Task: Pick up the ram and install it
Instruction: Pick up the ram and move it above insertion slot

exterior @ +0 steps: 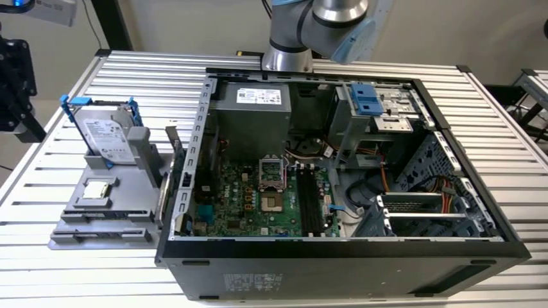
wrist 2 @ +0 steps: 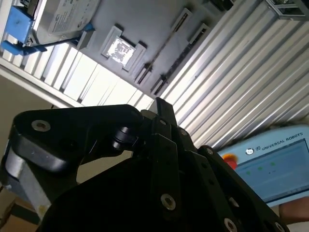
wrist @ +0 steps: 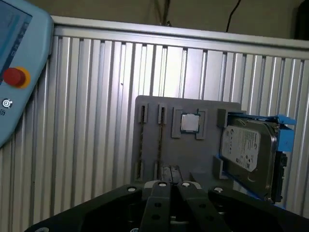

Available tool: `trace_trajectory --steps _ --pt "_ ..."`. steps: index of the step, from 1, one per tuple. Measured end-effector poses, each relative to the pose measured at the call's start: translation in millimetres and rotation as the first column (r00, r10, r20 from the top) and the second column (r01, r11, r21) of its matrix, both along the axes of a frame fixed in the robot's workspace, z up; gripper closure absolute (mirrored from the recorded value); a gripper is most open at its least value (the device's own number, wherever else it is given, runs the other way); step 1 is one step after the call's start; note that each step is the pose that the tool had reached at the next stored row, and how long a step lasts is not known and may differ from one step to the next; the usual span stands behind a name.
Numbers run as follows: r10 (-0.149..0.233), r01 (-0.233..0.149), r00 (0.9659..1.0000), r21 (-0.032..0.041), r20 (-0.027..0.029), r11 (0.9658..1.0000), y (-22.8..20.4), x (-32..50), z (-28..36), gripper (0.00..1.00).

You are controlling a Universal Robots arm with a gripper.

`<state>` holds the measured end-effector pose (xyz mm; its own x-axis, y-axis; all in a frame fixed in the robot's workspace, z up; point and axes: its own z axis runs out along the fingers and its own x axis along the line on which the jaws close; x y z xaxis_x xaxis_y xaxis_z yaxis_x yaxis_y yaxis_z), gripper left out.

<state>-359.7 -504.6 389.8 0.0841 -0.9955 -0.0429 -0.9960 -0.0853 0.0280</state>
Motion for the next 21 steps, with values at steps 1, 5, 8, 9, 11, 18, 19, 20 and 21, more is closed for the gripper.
trace_trajectory --steps 1,5,8,9,11,18,19,20,21 --pt "0.014 -0.014 0.9999 0.0000 0.0001 0.9999 0.0 0.0 0.0 1.00" --pt "0.035 -0.035 0.9994 0.0000 0.0001 0.9994 0.0 0.0 0.0 1.00" --pt "0.046 -0.046 0.9989 0.0000 0.0001 0.9989 0.0 0.0 0.0 1.00" --pt "0.050 -0.050 0.9988 0.0000 0.0001 0.9988 0.0 0.0 0.0 1.00" --pt "0.057 -0.057 0.9984 0.0000 0.0001 0.9984 0.0 0.0 0.0 1.00" --pt "0.084 -0.084 0.9965 0.0000 0.0001 0.9965 0.0 0.0 0.0 0.00" --pt "0.088 -0.088 0.9961 -0.0001 0.0000 0.9961 0.0 0.0 0.0 0.00" --pt "0.092 -0.092 0.9958 -0.0001 0.0000 0.9958 0.0 0.0 0.0 0.00" --pt "0.096 -0.096 0.9954 0.0000 0.0001 0.9954 0.0 0.0 0.0 0.00"
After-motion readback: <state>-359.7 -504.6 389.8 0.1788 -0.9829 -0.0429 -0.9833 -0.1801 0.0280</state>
